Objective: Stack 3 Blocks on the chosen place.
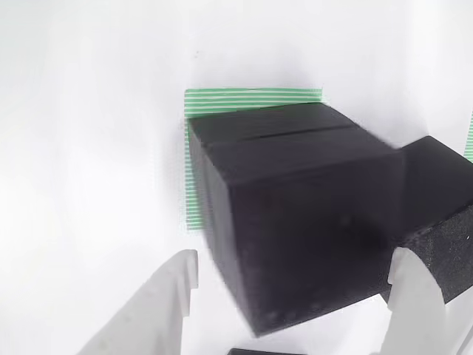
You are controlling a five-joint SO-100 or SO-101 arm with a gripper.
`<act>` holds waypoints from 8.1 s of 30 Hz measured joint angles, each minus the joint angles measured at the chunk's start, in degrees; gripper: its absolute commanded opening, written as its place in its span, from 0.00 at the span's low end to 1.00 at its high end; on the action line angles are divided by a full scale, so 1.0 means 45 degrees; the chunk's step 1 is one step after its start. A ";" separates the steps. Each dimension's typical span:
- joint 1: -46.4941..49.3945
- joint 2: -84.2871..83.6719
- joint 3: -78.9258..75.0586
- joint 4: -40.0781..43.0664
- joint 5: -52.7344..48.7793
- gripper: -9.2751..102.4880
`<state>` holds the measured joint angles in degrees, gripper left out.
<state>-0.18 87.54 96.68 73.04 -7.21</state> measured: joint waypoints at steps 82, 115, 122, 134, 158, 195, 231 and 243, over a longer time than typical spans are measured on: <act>0.0273 -0.8535 -1.1328 0.1016 -0.0234 0.24; 0.0156 0.1328 -0.3574 0.3105 -0.3730 0.23; -0.0020 0.1367 -0.2793 0.2930 -0.3789 0.23; -0.0117 0.1035 -0.2656 0.2539 -0.3789 0.33; 0.1816 0.2578 -0.1426 0.2090 -0.3828 0.38; 0.6191 -0.2324 -0.3770 0.0391 -0.0566 0.42; 0.5469 -0.5605 -0.6563 0.1543 -0.0547 0.32; 0.4648 -0.2441 -0.5625 0.2715 -0.0586 0.32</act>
<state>20.74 76.55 71.37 85.25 -9.84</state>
